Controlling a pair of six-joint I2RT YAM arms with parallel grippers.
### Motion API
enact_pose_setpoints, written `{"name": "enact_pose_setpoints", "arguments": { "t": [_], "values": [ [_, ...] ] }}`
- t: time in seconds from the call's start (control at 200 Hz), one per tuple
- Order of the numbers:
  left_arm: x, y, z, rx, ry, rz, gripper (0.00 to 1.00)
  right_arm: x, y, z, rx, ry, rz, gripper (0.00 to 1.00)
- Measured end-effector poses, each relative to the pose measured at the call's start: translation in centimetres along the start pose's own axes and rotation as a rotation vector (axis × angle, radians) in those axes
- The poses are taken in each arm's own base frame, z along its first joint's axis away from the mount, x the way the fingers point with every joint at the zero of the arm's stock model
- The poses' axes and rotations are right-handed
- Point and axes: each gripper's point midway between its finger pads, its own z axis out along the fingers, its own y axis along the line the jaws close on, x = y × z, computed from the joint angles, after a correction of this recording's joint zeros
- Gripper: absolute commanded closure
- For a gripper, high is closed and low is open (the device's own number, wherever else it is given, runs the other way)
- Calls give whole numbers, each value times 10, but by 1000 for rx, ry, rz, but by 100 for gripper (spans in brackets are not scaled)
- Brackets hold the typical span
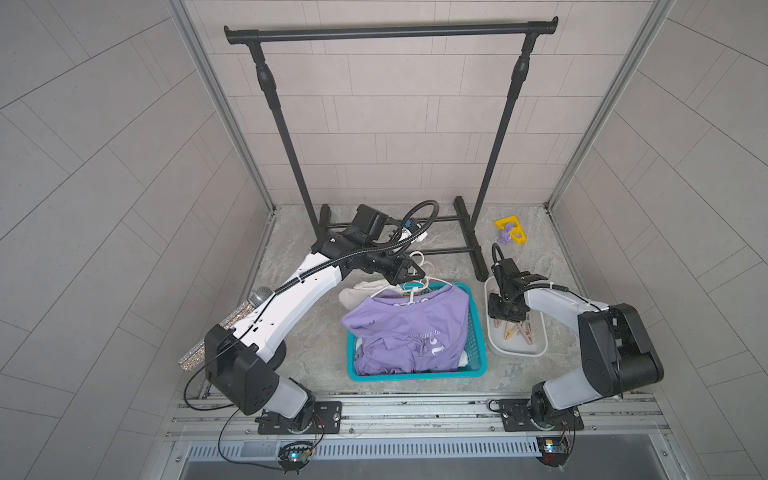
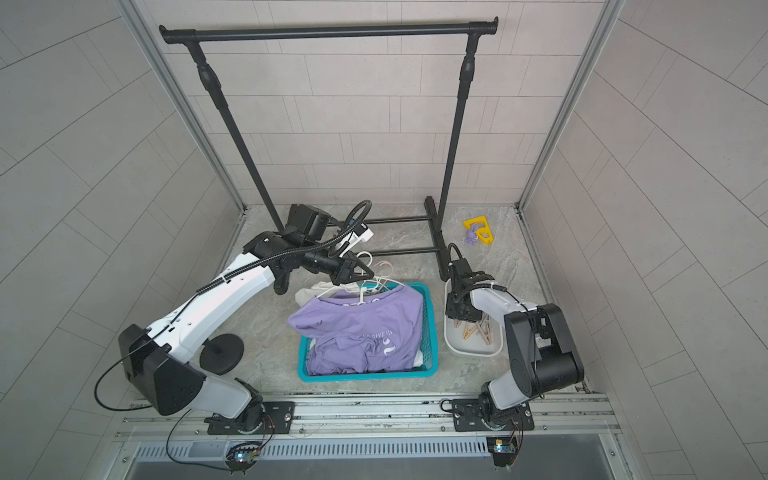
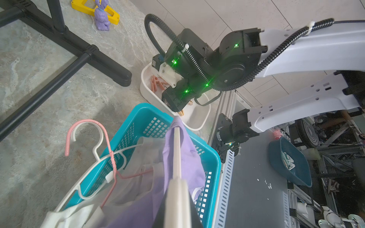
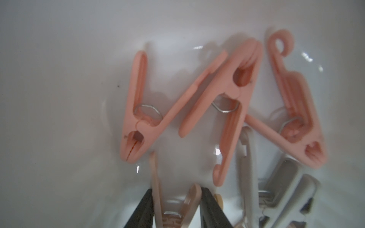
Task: Use clothespins to secure the t-shirt on both sides of the hanger
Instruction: Open the clothespin from the storage box.
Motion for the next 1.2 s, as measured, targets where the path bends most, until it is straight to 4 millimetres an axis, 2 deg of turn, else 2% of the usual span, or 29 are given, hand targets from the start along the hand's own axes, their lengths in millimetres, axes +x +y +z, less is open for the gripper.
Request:
{"name": "enact_pose_setpoints", "arguments": {
  "t": [0.19, 0.595, 0.66, 0.936, 1.201],
  "values": [
    [0, -1, 0, 1, 1, 5, 99, -1, 1, 0, -3, -6, 2, 72],
    [1, 1, 0, -10, 5, 42, 98, -6, 2, -5, -14, -32, -12, 100],
    [1, 1, -1, -15, 3, 49, 98, -8, 3, -9, -20, -47, -18, 100],
    [-3, -5, -11, -29, -21, 110, 98, -21, 5, -34, -58, -152, -51, 100],
    [-5, -4, -15, -44, -30, 132, 100, -38, 5, -81, -114, -329, -54, 100]
  ]
}}
